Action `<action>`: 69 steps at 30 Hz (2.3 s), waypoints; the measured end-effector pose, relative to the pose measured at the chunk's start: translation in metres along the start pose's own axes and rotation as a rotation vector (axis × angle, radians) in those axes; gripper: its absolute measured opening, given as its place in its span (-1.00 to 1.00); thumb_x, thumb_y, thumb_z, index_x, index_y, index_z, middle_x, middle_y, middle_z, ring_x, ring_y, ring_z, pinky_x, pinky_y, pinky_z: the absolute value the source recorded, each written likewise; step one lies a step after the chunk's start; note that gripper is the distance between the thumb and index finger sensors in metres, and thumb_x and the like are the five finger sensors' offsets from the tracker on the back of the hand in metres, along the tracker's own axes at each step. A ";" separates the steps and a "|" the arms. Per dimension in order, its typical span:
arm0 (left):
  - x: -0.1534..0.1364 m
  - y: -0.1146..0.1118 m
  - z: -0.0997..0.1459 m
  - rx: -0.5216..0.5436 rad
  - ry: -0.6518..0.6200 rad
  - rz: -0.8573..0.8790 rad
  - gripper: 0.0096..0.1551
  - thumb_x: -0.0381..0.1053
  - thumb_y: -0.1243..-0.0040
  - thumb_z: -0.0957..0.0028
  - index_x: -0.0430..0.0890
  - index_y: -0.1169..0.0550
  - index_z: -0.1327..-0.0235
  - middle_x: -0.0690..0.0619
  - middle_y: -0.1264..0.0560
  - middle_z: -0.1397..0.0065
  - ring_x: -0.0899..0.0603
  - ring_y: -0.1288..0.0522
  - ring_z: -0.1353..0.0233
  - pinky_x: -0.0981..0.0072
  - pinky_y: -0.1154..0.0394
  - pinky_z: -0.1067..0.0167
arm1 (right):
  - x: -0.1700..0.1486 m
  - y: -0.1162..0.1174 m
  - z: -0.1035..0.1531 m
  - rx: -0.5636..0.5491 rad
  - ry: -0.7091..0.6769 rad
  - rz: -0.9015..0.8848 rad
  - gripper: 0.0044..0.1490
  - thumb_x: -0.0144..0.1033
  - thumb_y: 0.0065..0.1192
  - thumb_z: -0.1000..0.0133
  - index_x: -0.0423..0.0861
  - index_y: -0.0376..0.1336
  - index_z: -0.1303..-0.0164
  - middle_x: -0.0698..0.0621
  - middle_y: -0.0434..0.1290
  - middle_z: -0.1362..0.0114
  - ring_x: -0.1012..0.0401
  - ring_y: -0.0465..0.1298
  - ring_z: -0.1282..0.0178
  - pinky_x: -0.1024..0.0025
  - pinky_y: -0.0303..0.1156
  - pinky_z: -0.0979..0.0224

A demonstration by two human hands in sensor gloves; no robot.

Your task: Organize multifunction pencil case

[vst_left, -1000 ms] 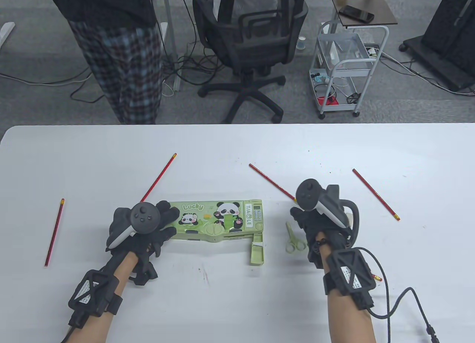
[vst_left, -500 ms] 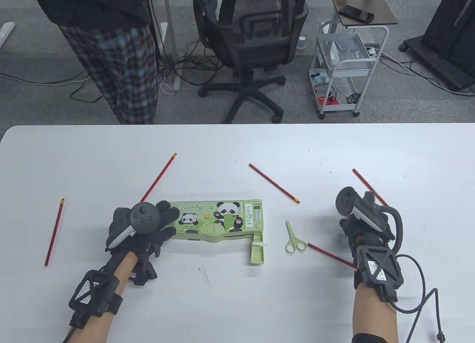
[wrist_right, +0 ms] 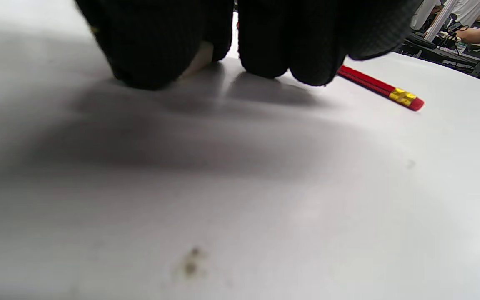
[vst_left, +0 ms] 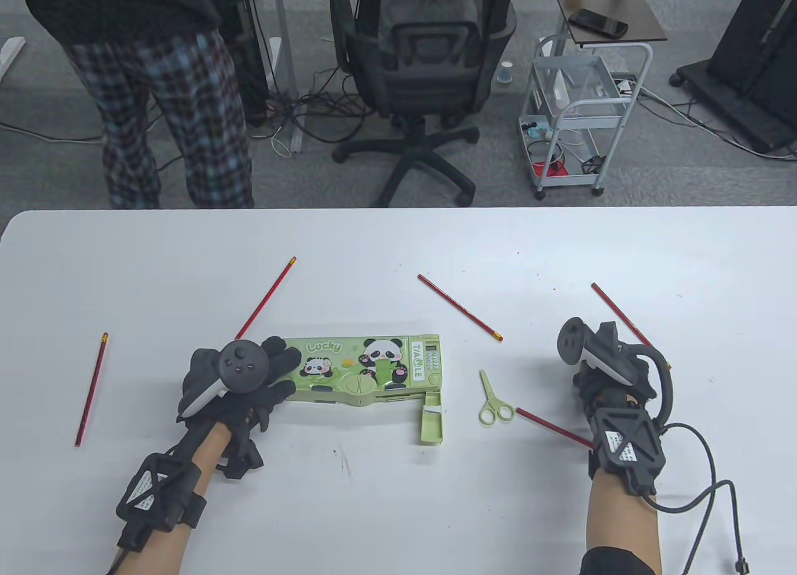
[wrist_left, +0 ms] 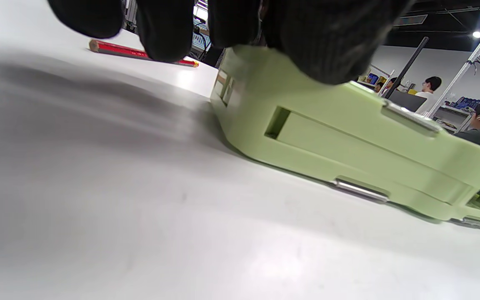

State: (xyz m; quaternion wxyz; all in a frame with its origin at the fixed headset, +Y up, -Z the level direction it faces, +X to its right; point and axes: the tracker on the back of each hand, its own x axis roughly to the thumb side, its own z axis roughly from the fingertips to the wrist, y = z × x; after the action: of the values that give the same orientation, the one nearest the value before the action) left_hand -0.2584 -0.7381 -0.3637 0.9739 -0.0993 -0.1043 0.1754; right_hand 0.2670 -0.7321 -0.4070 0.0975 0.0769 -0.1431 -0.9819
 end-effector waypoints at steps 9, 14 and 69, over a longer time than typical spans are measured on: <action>0.000 0.000 0.000 0.001 0.001 -0.012 -0.33 0.08 -0.25 0.01 0.16 -0.38 -0.44 -0.01 -0.20 -0.72 -0.38 -0.31 -0.63 -0.49 -0.25 -0.39 | 0.011 -0.006 0.007 -0.017 -0.004 0.009 -0.16 -0.10 0.22 -0.07 -0.16 0.14 -0.55 -0.30 0.26 -0.55 -0.29 0.37 -0.46 -0.22 0.33 -0.50; 0.001 -0.001 0.000 0.003 0.001 -0.018 -0.33 0.08 -0.25 0.01 0.16 -0.38 -0.44 -0.01 -0.20 -0.72 -0.38 -0.32 -0.63 -0.49 -0.26 -0.39 | 0.033 -0.024 0.027 -0.110 -0.092 -0.039 -0.15 -0.07 0.26 -0.07 -0.17 0.16 -0.54 -0.30 0.27 -0.54 -0.28 0.38 -0.45 -0.22 0.34 -0.49; 0.004 -0.003 0.001 0.010 0.006 -0.050 -0.32 0.07 -0.23 0.01 0.16 -0.37 -0.45 -0.03 -0.20 -0.72 -0.39 -0.32 -0.62 -0.48 -0.27 -0.38 | 0.190 -0.019 0.144 -0.341 -0.654 0.061 -0.19 -0.02 0.41 0.05 -0.16 0.35 -0.37 -0.21 0.47 -0.40 -0.16 0.55 -0.32 -0.12 0.50 -0.39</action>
State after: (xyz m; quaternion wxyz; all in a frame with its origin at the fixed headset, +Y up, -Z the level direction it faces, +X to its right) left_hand -0.2545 -0.7391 -0.3614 0.9788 -0.0922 -0.1028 0.1512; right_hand 0.0542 -0.7163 -0.2993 0.0870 -0.2626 -0.0034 -0.9610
